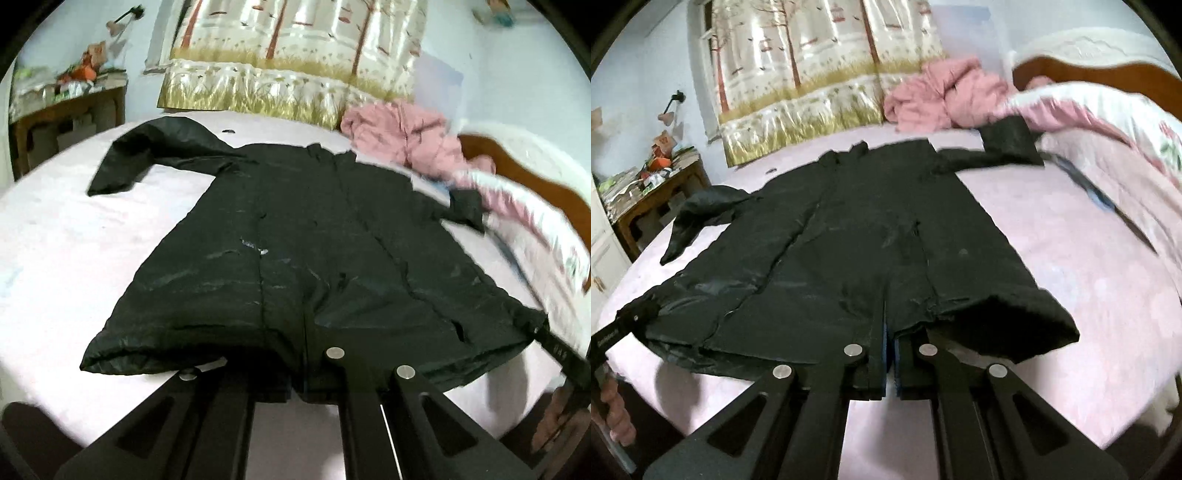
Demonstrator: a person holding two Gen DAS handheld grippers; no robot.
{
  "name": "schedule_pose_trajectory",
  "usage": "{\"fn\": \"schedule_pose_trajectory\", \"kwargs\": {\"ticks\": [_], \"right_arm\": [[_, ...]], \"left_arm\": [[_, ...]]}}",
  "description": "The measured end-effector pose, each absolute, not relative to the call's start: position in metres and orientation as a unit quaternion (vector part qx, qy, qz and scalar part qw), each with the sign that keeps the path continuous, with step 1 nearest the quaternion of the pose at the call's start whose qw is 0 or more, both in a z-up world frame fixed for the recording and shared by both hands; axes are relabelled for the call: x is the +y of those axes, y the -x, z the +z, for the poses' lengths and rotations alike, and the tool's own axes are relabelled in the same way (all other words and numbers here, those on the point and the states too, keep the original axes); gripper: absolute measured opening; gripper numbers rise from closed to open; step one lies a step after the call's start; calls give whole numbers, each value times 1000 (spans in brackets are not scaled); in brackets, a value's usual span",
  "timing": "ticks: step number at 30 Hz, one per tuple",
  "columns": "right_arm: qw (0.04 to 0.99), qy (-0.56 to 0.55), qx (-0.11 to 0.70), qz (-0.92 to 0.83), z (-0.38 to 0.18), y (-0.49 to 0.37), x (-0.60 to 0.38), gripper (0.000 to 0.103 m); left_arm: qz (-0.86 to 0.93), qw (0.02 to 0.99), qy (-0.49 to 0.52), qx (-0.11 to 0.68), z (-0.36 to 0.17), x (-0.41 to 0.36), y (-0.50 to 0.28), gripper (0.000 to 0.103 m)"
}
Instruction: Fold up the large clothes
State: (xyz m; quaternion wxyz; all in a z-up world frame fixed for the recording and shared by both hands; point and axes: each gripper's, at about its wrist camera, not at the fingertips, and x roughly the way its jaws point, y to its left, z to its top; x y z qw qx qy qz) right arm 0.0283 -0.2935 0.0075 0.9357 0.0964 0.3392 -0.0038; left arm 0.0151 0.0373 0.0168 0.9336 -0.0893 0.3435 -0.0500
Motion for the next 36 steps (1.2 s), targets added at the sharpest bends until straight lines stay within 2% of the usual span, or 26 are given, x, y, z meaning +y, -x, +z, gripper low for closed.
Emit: {"fn": "schedule_pose_trajectory", "kwargs": {"ticks": [4,9,16,17,19,21,22,23,24,25,26,31,36], "right_arm": [[932,-74,354,-14,15,-46,-291,3],[926,-67,371,-1,23,-113,-291,7],[921,-59,384,19,-17,-188,-289,10],[920,-76,385,20,-24,-189,-292,11],[916,-106,387,28,-35,-190,-299,21],[917,-88,386,35,-37,-186,-295,45],[923,-73,377,34,-34,-183,-295,53],[928,-60,365,32,-31,-178,-293,68],[935,-46,350,28,-25,-171,-294,81],[940,-37,339,27,-20,-166,-295,84],[942,-31,332,27,-15,-161,-296,86],[951,-47,305,3,9,-142,-322,87],[950,-56,299,-68,16,-136,-363,88]], "left_arm": [[-33,928,44,368,23,21,-24,5],[-14,910,29,414,19,13,-104,7],[-25,890,4,456,-23,5,-190,9],[-31,891,6,453,-29,5,-191,9],[-47,901,17,431,-36,6,-192,11],[-66,917,22,394,-35,10,-189,25],[-65,920,19,385,-33,11,-188,44],[-65,926,19,372,-29,14,-186,66],[-70,931,23,357,-23,17,-181,79],[-63,938,22,340,-17,20,-174,98],[-59,946,16,319,-11,24,-166,103],[-39,959,-27,278,10,33,-142,103],[15,957,-6,290,13,63,-142,103]]}}
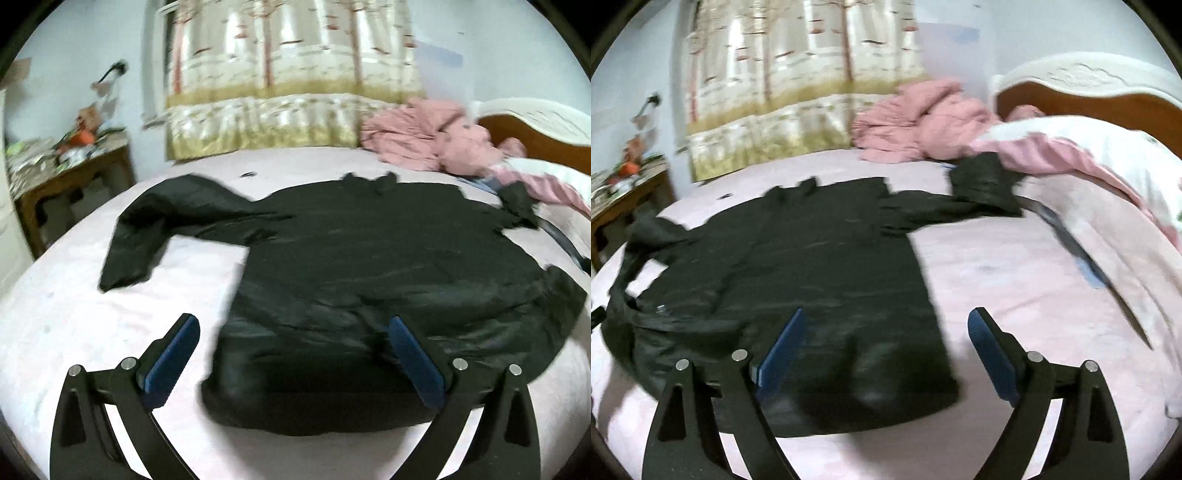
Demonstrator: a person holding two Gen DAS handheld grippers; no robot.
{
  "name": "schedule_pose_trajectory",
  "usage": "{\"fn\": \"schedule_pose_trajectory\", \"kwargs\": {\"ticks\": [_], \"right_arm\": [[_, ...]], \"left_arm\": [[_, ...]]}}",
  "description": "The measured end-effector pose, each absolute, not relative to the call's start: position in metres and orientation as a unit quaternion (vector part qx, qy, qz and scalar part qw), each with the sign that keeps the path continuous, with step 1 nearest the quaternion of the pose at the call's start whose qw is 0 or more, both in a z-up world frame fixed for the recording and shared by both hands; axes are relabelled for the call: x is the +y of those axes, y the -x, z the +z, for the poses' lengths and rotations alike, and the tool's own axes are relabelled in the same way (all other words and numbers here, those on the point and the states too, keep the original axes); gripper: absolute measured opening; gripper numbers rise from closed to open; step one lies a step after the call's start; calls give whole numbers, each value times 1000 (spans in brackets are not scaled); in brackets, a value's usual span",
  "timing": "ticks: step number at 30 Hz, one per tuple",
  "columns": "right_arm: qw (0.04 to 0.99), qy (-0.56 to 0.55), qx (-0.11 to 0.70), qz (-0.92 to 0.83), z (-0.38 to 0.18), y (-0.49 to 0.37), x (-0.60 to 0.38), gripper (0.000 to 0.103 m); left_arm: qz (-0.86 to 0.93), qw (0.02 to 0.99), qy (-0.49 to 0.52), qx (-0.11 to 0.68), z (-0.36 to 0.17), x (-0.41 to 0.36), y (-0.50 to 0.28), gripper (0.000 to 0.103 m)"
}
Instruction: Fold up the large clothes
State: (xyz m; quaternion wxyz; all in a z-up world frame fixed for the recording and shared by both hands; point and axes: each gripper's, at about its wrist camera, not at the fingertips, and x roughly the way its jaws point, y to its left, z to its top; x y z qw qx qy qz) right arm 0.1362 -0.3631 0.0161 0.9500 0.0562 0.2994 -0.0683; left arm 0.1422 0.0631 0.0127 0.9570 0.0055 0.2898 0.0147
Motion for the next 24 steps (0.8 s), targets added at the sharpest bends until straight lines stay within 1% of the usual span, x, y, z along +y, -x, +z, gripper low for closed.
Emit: {"fn": "schedule_pose_trajectory", "kwargs": {"ticks": [2,5,7,9,10,11,12,13,14,15,16,17,18,20,22,24], "right_arm": [[942,-68,323,-68,13,-139,-378,87],[929,-96,354,-43,1,-145,-394,78],[920,-121,373,-31,-10,-150,-401,75],[906,-149,397,-12,-24,-159,-405,68],[900,-158,406,-4,-29,-162,-406,67],[895,-162,415,0,-35,-165,-405,63],[894,-161,418,-2,-37,-167,-404,57],[896,-156,415,-5,-38,-168,-401,52],[901,-146,408,-7,-36,-167,-397,36],[907,-128,401,-11,-33,-167,-393,10],[912,-113,393,-19,-31,-163,-390,5],[920,-102,377,-33,-26,-159,-387,4],[928,-92,354,-65,-19,-152,-386,3],[930,-92,343,-93,-12,-145,-384,3],[925,-87,357,-95,-15,-147,-380,3],[912,-67,391,-106,-30,-156,-376,3]], "left_arm": [[45,951,8,304,9,80,-149,103],[55,939,34,339,-4,102,-161,103],[31,928,60,365,-15,111,-167,103],[-27,902,117,415,-33,117,-178,103],[-47,889,150,430,-41,121,-182,103],[-53,884,169,432,-46,122,-183,103],[-54,885,173,429,-47,122,-182,102],[-51,889,169,422,-47,121,-182,95],[-43,897,153,412,-46,119,-181,76],[-33,902,141,407,-45,116,-179,64],[-19,906,124,404,-44,113,-177,34],[-2,909,114,401,-42,111,-176,15],[9,912,126,389,-37,113,-172,14],[19,919,136,369,-29,113,-165,11],[44,924,104,366,-26,107,-162,11],[66,912,58,402,-40,95,-170,11]]}}
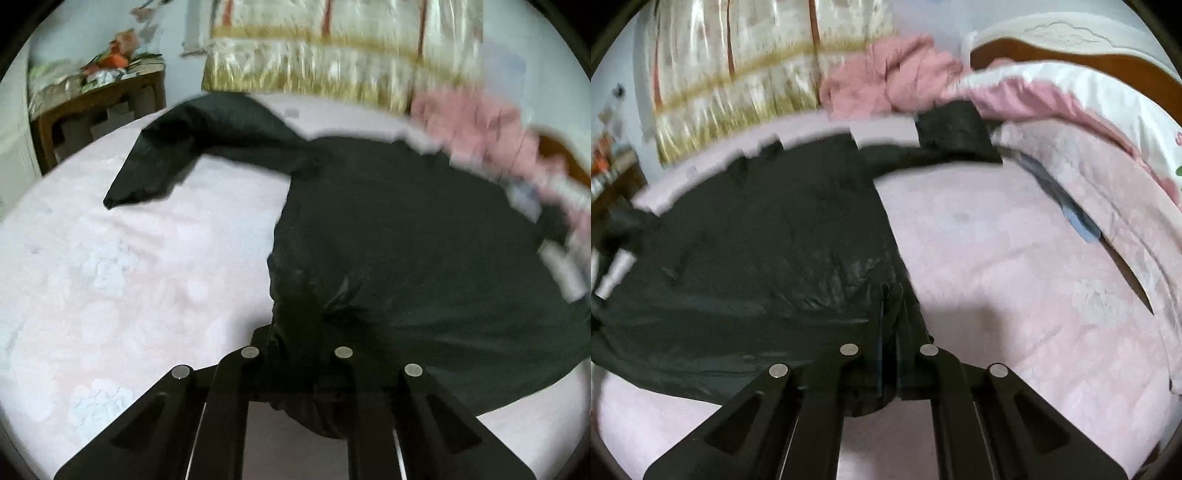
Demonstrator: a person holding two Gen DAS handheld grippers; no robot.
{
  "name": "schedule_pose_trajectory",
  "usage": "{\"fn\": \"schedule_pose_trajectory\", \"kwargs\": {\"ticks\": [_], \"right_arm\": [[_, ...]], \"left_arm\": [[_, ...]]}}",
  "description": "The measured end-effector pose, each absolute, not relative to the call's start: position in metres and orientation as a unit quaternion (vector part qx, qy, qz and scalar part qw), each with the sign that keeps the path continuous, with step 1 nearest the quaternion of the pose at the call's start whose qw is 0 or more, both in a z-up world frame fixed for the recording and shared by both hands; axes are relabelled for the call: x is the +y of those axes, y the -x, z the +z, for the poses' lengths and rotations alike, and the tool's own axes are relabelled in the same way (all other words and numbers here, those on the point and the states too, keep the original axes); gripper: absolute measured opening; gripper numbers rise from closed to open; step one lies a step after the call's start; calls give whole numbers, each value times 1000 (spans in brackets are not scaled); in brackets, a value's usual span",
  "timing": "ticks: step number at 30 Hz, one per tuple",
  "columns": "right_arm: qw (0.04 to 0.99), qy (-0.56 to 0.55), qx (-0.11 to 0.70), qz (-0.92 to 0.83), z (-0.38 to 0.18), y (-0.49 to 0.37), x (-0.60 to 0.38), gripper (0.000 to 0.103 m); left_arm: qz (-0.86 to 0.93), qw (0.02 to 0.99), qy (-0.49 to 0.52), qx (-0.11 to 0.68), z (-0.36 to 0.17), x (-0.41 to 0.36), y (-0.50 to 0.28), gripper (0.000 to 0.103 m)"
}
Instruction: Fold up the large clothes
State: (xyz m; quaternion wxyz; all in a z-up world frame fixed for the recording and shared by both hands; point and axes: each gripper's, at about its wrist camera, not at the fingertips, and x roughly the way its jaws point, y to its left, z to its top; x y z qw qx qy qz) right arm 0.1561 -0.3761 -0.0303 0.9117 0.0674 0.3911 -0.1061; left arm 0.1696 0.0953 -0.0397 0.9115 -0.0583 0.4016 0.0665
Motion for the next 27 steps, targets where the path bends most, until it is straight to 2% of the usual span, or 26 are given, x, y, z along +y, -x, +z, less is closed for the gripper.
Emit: {"fn": "schedule_pose_trajectory", "kwargs": {"ticks": [3,6,7,9,10,12,14,19,22,25,27], "right_arm": [[891,-81,434,-105,-55,-165,-380,4],[894,-72,426,-115,-49,-164,-380,8],[897,-70,421,-118,-48,-162,-380,10],[904,-68,405,-123,-41,-155,-383,24],[908,-65,394,-126,-35,-152,-381,28],[923,-50,358,-132,-18,-144,-379,43],[936,-44,327,-121,-3,-137,-374,48],[948,-50,310,-50,6,-136,-355,61],[942,-36,332,-11,-1,-139,-339,67],[938,-2,345,21,-5,-137,-316,74],[937,14,346,39,-6,-132,-303,76]], "left_arm": [[84,904,20,418,-55,82,-176,11],[75,905,15,418,-54,84,-176,12],[71,902,22,426,-54,87,-178,16],[64,899,38,432,-50,94,-176,19],[62,899,47,430,-46,98,-175,23],[70,908,55,411,-35,103,-168,34],[74,921,48,379,-22,101,-158,49],[39,944,41,326,-2,91,-144,64],[-5,951,37,308,6,78,-137,67],[-26,953,-5,302,14,56,-128,80],[-30,951,-46,306,16,38,-122,82]]}}
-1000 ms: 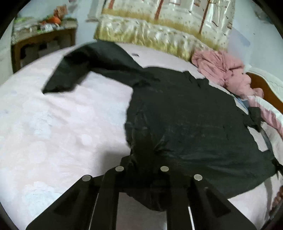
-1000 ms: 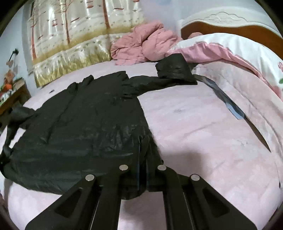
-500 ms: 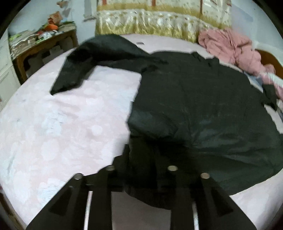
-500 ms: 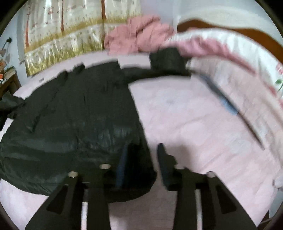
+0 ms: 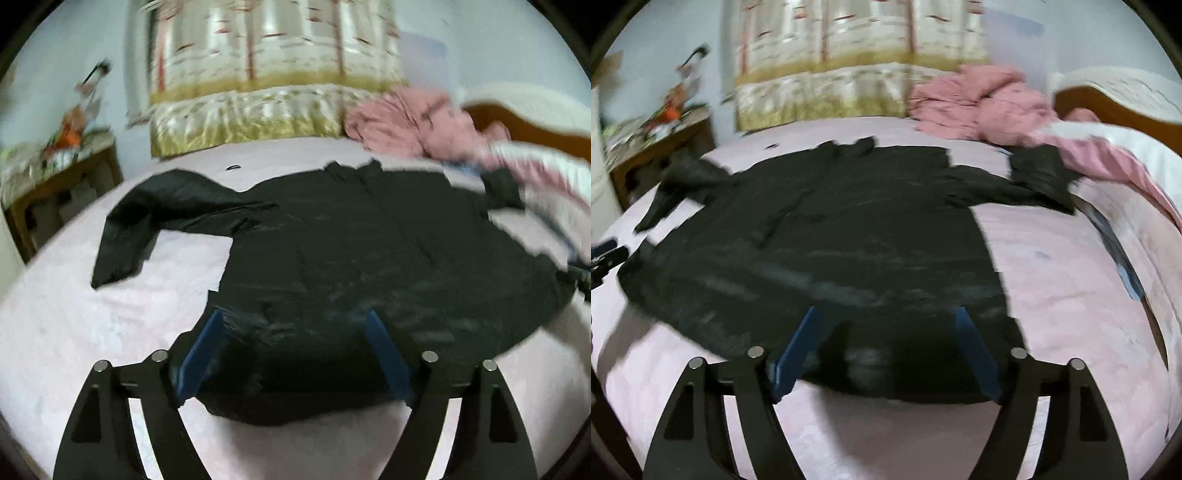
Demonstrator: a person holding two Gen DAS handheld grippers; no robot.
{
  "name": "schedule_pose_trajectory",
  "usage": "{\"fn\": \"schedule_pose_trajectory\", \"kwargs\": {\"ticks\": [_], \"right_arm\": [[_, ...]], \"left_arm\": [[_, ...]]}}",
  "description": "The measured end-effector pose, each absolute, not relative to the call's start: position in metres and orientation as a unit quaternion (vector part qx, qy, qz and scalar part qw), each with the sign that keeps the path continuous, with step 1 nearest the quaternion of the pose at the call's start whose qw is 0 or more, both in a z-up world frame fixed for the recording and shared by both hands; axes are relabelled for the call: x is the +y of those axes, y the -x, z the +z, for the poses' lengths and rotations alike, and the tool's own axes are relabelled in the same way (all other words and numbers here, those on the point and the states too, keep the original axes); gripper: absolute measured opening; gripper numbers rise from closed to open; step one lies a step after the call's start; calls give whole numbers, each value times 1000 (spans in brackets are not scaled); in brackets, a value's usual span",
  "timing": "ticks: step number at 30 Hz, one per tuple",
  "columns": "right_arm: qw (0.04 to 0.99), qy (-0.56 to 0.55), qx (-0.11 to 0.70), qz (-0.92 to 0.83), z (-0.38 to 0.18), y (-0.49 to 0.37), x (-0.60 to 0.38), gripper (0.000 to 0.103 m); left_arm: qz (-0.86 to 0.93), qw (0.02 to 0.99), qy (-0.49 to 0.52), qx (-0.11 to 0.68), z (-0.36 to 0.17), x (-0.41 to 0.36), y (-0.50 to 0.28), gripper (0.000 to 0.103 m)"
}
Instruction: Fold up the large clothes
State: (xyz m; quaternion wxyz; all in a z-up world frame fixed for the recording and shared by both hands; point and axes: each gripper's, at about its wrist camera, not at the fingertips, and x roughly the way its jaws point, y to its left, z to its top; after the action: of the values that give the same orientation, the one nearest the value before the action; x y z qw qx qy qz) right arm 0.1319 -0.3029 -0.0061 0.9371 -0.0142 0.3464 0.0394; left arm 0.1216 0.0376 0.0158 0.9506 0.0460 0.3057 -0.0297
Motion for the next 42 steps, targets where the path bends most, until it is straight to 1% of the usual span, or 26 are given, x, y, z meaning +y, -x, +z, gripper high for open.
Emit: {"fn": "schedule_pose_trajectory", "kwargs": {"ticks": [2,5,7,9,11,16,19,21,22,23,24,29,30,31,33,34,35,36,39,42], "right_arm": [[936,23,346,49,-7,-129,-293,78],[934,26,353,52,-9,-127,-286,78],[932,27,356,55,-9,-125,-282,81],[931,36,358,68,-11,-120,-276,87],[924,62,369,80,-17,-115,-266,91],[905,164,382,93,-38,-109,-233,91],[899,211,381,39,-51,-119,-226,91],[895,253,366,-26,-59,-126,-229,91],[894,254,368,-33,-61,-129,-233,91],[894,245,374,-32,-62,-132,-239,91],[896,231,377,-31,-62,-134,-246,91],[899,211,380,-55,-59,-141,-272,90],[900,209,379,-59,-58,-142,-277,80],[901,204,379,-56,-58,-142,-278,71],[904,176,389,-31,-55,-143,-283,22],[905,164,391,-16,-54,-143,-283,20],[907,160,389,-12,-52,-138,-282,17],[907,165,387,-16,-51,-131,-279,16],[904,159,398,1,-40,-112,-280,16],[902,133,409,29,-25,-80,-287,16]], "left_arm": [[-51,951,-55,299,17,27,-114,83],[-62,948,-52,307,17,19,-113,84],[-68,946,-50,313,15,16,-113,85],[-81,938,-59,330,9,10,-115,86],[-101,923,-89,361,-2,-3,-116,89],[-116,896,-159,397,-29,-31,-115,89],[-32,903,-171,392,-39,-33,-124,89],[-21,901,-167,400,-45,-29,-131,89],[-19,899,-162,408,-47,-25,-136,90],[-10,898,-156,412,-50,-20,-141,95],[1,899,-151,410,-51,-14,-144,97],[22,902,-128,411,-52,11,-158,98],[24,903,-124,410,-52,15,-159,97],[26,904,-122,408,-51,17,-158,94],[-1,906,-121,405,-48,19,-153,56],[-31,902,-112,417,-45,18,-150,27],[-36,901,-106,420,-42,17,-146,25],[-40,902,-97,419,-36,19,-140,24],[-55,895,-60,439,-19,29,-120,23],[-65,889,-75,446,-8,28,-85,23]]}}
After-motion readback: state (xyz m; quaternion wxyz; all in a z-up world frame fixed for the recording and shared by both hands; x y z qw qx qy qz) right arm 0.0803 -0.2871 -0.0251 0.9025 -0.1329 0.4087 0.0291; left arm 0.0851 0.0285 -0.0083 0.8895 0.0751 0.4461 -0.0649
